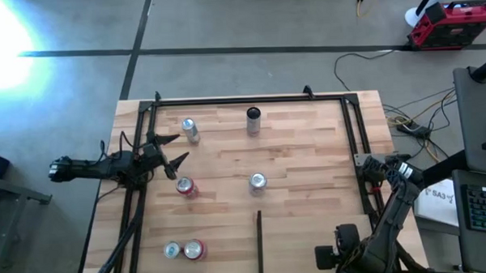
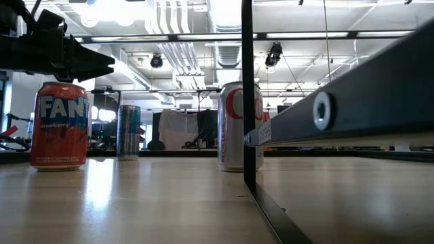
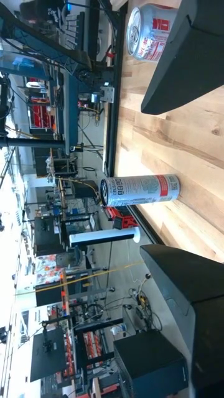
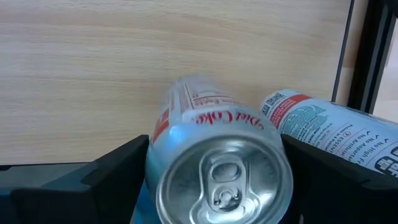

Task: Place canned beverage on shelf
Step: Put the top white/red soda can on the the shelf

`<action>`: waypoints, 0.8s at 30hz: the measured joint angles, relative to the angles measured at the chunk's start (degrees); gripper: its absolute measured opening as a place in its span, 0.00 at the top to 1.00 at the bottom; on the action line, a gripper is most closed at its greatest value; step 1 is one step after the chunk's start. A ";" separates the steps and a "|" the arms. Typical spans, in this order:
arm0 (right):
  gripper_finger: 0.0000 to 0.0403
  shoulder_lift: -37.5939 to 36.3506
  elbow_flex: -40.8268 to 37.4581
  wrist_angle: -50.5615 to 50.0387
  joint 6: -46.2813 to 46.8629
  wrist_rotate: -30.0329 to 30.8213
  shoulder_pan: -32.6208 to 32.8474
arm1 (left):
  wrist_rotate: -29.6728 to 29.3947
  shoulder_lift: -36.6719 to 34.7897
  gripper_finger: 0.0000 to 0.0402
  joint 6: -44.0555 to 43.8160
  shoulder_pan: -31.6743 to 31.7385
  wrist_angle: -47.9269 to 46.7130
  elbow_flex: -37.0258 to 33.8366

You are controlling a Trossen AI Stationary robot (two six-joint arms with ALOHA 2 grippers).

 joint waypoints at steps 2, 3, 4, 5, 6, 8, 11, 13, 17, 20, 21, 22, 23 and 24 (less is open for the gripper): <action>0.17 0.00 0.00 0.03 -0.01 -0.10 0.01 | 0.00 0.00 0.15 0.01 0.01 0.01 0.00; 0.18 0.00 0.00 0.03 -0.01 -0.25 0.00 | 0.00 0.00 0.15 -0.01 0.01 0.00 0.00; 0.18 0.00 0.00 0.07 -0.02 -0.63 -0.01 | 0.00 -0.01 0.15 0.01 -0.02 -0.01 0.00; 0.18 0.00 0.00 0.04 0.00 -0.99 -0.01 | 0.00 0.02 0.15 0.01 0.00 0.01 0.00; 0.18 0.00 0.00 0.04 0.00 -1.01 -0.01 | 0.02 0.01 0.15 0.01 0.00 -0.01 0.00; 0.18 0.00 0.00 0.07 0.00 -1.30 0.01 | 0.00 -0.01 0.15 0.01 -0.01 -0.01 0.00; 0.17 0.00 0.00 0.16 0.00 -1.41 0.01 | 0.00 0.01 0.15 0.01 0.00 0.00 0.00; 0.17 0.00 0.00 0.22 0.00 -1.43 0.01 | 0.00 0.01 0.15 0.01 0.00 0.00 0.00; 0.18 0.00 -0.02 -0.12 -0.02 -0.55 0.01 | 0.00 -0.01 0.15 0.01 -0.01 -0.01 0.00; 0.18 0.00 -0.04 -0.69 -0.98 0.42 -0.01 | 0.00 0.02 0.15 0.01 0.01 -0.01 0.00; 0.18 0.00 -0.04 -0.84 -1.36 0.51 -0.01 | 0.00 0.02 0.15 0.01 0.01 0.01 0.00; 0.18 0.00 -0.04 -1.08 -1.56 0.58 -0.01 | 0.00 0.02 0.15 -0.01 -0.02 0.01 0.00; 0.19 0.00 -0.04 -1.18 -1.57 0.58 -0.01 | 0.00 0.01 0.15 0.01 -0.01 0.00 0.01; 0.19 0.00 -0.04 -1.16 -1.53 0.58 -0.01 | 0.01 0.00 0.15 0.01 -0.02 0.00 0.00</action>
